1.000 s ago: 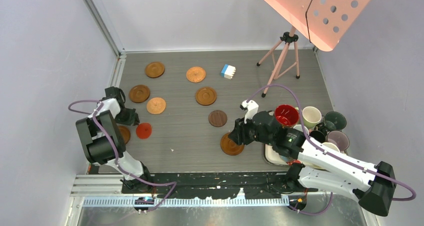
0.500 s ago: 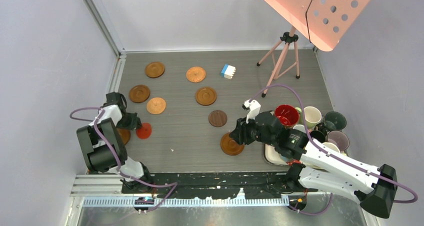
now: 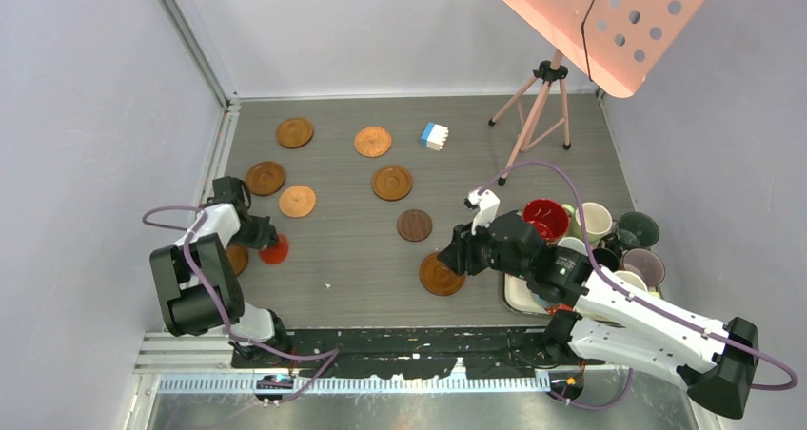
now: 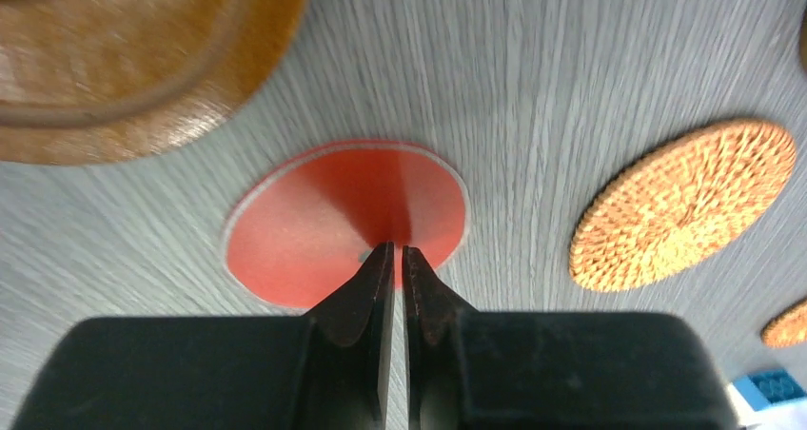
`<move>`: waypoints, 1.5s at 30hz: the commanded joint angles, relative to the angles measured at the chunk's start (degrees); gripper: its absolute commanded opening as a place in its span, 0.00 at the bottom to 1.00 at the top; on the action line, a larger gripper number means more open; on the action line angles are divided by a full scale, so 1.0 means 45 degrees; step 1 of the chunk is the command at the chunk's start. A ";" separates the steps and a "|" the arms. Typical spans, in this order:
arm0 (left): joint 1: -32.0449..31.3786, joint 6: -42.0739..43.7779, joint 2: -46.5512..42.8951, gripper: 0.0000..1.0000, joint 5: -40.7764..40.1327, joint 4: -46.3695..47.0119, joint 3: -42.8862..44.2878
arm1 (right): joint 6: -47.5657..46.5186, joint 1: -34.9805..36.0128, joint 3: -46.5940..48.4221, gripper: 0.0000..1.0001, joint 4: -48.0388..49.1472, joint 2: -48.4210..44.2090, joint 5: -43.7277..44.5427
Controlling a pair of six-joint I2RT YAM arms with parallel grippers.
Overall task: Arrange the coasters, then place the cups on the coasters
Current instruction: Move the coaster to the center of the board.
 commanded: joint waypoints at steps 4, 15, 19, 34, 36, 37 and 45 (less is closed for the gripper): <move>0.1017 0.0263 -0.0517 0.11 -0.2725 -0.1290 0.1186 | -0.0204 0.0070 0.0171 0.44 -0.0125 -0.0354 0.0212; 0.1665 0.0589 0.1047 0.14 -0.2366 -0.1329 0.2235 | -0.0571 0.0071 0.0365 0.44 -0.0255 -0.0390 0.0409; 0.1688 0.0443 0.1253 0.14 -0.2167 -0.1720 0.2449 | -0.0726 0.0071 0.0470 0.44 -0.0363 -0.0322 0.0470; 0.1219 -0.1256 0.0293 0.13 -0.1191 -0.1115 0.0447 | -0.0802 0.0053 0.0736 0.44 -0.0610 -0.0464 0.0620; 0.1158 -0.1338 0.0490 0.14 -0.0655 -0.1093 0.0367 | -0.0726 0.0051 0.0741 0.44 -0.0587 -0.0473 0.0578; 0.1026 -0.1323 0.0490 0.14 -0.0463 -0.0982 0.0335 | -0.0686 0.0051 0.0738 0.44 -0.0537 -0.0474 0.0536; 0.0808 -0.1405 -0.1169 0.23 -0.2635 -0.0951 0.0554 | -0.0389 0.0051 0.0578 0.44 -0.0407 -0.0572 0.0412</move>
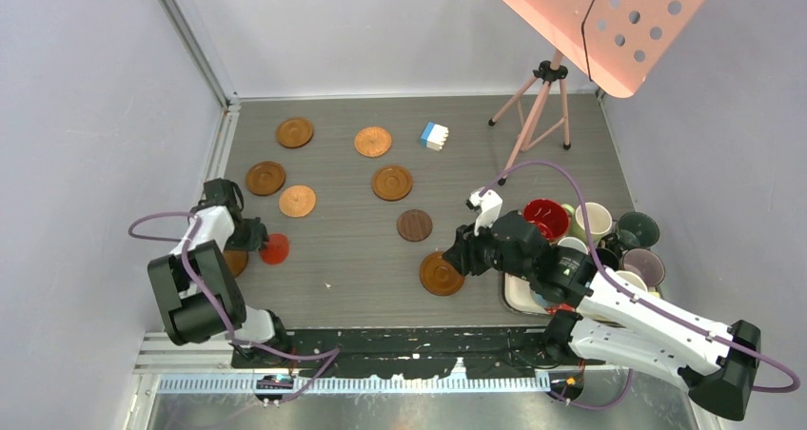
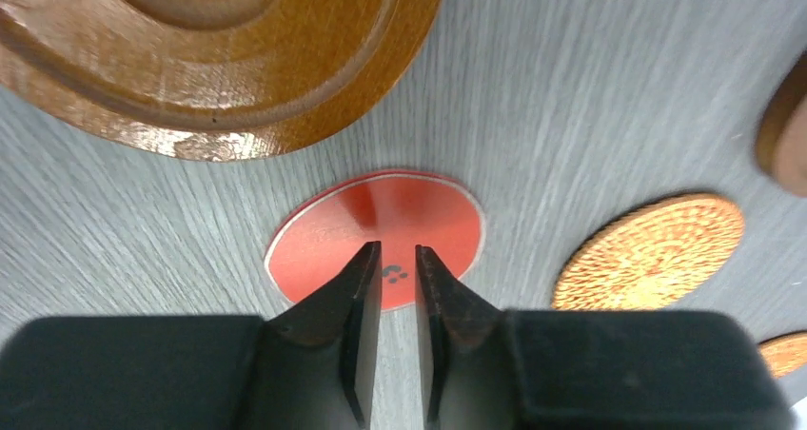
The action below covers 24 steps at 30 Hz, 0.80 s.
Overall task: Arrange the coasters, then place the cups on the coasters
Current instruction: Move the coaster to the center of the board.
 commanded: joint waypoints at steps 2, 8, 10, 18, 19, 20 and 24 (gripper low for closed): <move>0.0235 -0.0201 -0.0778 0.28 -0.2069 -0.0355 0.0709 | 0.0330 0.0051 0.0336 0.44 0.0333 -0.0395 -0.0073; 0.1011 -0.0202 0.0225 0.29 -0.1560 -0.0117 0.1086 | 0.0318 0.0050 0.0569 0.44 0.0113 -0.0480 0.0032; 0.1135 -0.0162 0.0561 0.29 -0.1314 -0.0013 0.1159 | 0.0302 0.0050 0.0700 0.44 0.0036 -0.0519 0.0070; 0.1125 -0.0517 0.1032 0.32 -0.0520 0.0448 0.1149 | -0.0043 0.0050 0.1007 0.44 -0.0373 -0.0544 0.0384; 0.1132 -0.0639 0.1181 0.32 -0.0177 0.0477 0.1193 | -0.0083 0.0050 0.1002 0.44 -0.0401 -0.0530 0.0454; 0.1114 -0.0761 0.1343 0.32 0.0100 0.0461 0.1201 | -0.0127 0.0050 0.1001 0.44 -0.0432 -0.0525 0.0496; 0.0865 -0.1334 0.1571 0.30 0.0400 0.0986 0.0729 | -0.0082 0.0060 0.0927 0.44 -0.0405 -0.0556 0.0673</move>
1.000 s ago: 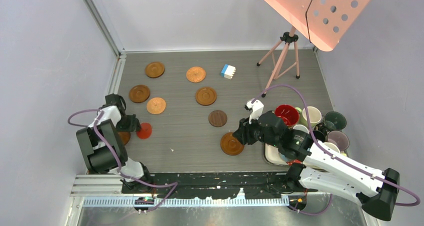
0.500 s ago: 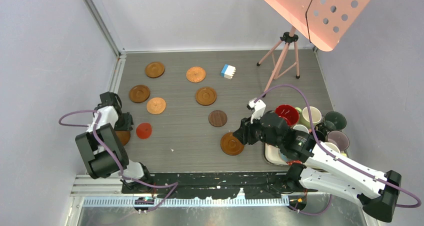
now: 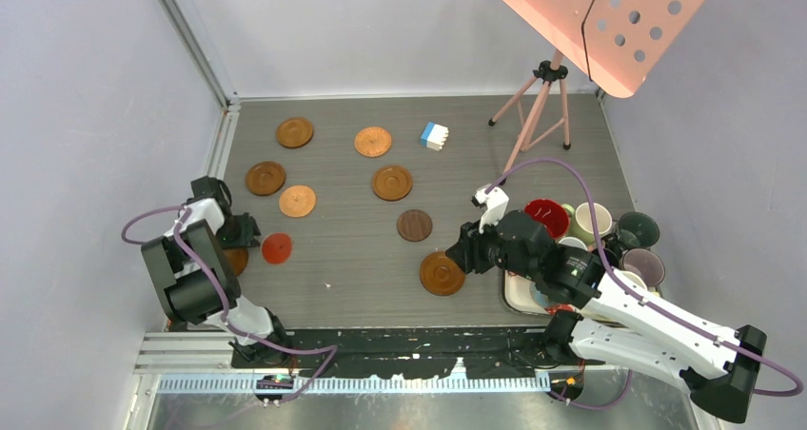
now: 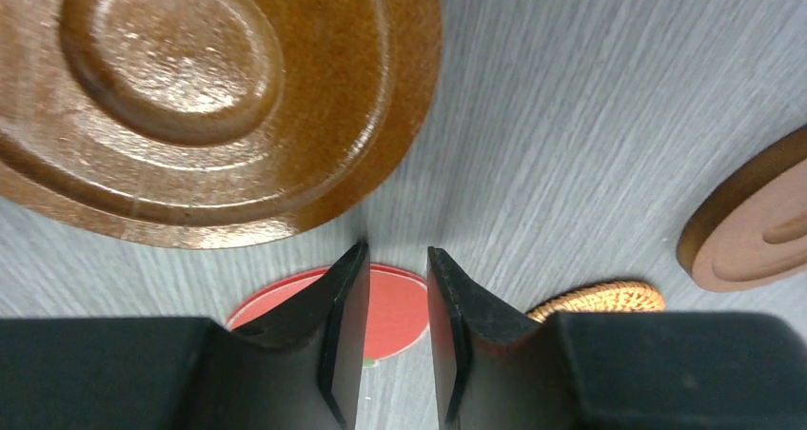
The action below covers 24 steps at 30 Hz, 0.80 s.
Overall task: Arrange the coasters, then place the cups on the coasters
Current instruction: Move the coaster to the center of the board.
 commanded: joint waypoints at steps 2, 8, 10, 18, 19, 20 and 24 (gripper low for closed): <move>-0.0261 -0.0937 -0.0107 0.30 0.0281 0.0684 -0.0431 | -0.0158 0.0061 0.0498 0.44 0.0200 -0.0191 0.0401; -0.0495 -0.1538 -0.0850 0.31 0.0259 -0.0118 -0.1082 | -0.0208 0.0053 0.0522 0.44 0.0288 -0.0029 0.0438; -0.0595 -0.1578 -0.0806 0.32 0.0473 -0.0105 -0.1277 | -0.0226 0.0051 0.0563 0.44 0.0336 0.0047 0.0357; -0.1859 -0.1593 -0.0910 0.35 0.0365 -0.0110 -0.1514 | -0.0112 0.0051 0.0434 0.44 0.0463 -0.0049 0.0317; -0.1983 -0.1528 -0.0896 0.35 0.0271 -0.0296 -0.1382 | -0.0092 0.0051 0.0411 0.44 0.0483 -0.0077 0.0309; -0.2069 -0.1417 -0.0885 0.35 0.0229 -0.0359 -0.1270 | -0.0092 0.0060 0.0369 0.44 0.0493 -0.0092 0.0313; -0.2469 -0.1390 -0.0939 0.35 0.0450 -0.0296 -0.1352 | -0.0051 0.0051 0.0268 0.44 0.0472 -0.0170 0.0325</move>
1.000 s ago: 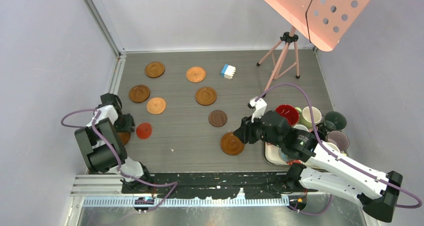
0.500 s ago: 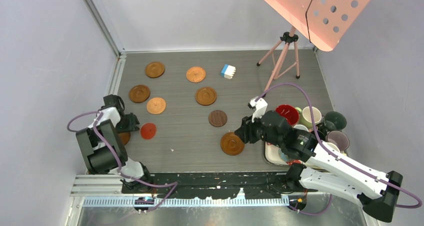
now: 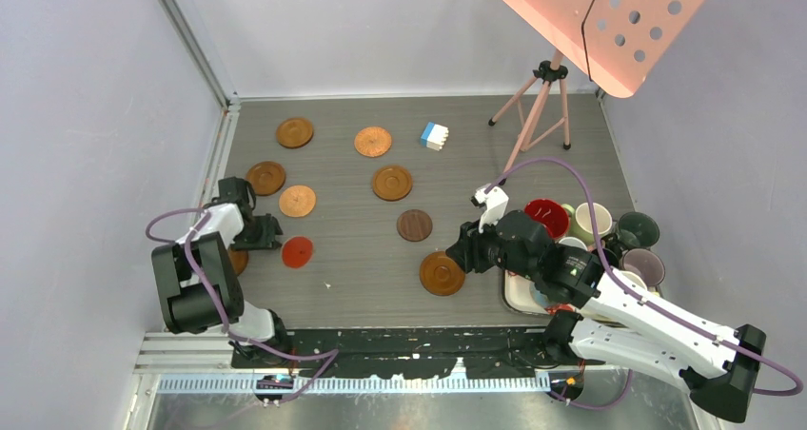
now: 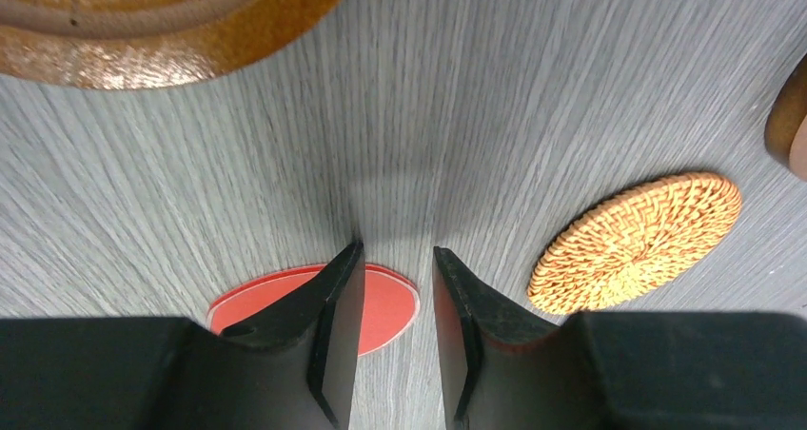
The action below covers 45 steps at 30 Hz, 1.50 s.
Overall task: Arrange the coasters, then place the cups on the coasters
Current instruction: Move the coaster to the center of the board.
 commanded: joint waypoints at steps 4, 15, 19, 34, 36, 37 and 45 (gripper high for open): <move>-0.0973 -0.0001 -0.0186 0.35 -0.0241 -0.0713 -0.0579 | 0.0104 0.0055 0.0328 0.44 0.0476 -0.0225 0.0033; -0.2414 -0.0104 -0.1507 0.33 -0.0130 -0.0677 -0.1343 | 0.0280 0.0051 0.0450 0.44 0.0451 -0.0328 0.0063; -0.3424 0.0208 -0.1207 0.33 -0.0503 -0.1206 -0.0890 | 0.0257 0.0051 0.0428 0.44 0.0434 -0.0300 0.0180; -0.5352 0.1187 -0.1054 0.30 0.0089 0.0348 -0.1094 | 0.0153 0.0052 0.0316 0.44 0.0551 0.0790 0.0280; -0.5530 0.1314 -0.1087 0.30 0.0089 0.0434 -0.1183 | 0.0205 0.0060 0.0396 0.44 0.0569 0.0851 0.0245; -0.5613 0.1377 -0.1103 0.30 0.0089 0.0412 -0.1180 | 0.0220 0.0054 0.0401 0.44 0.0588 0.0866 0.0207; -0.6774 0.1674 -0.1168 0.30 0.0363 0.0434 -0.1473 | 0.0324 0.0051 0.0451 0.44 0.0672 0.1166 0.0340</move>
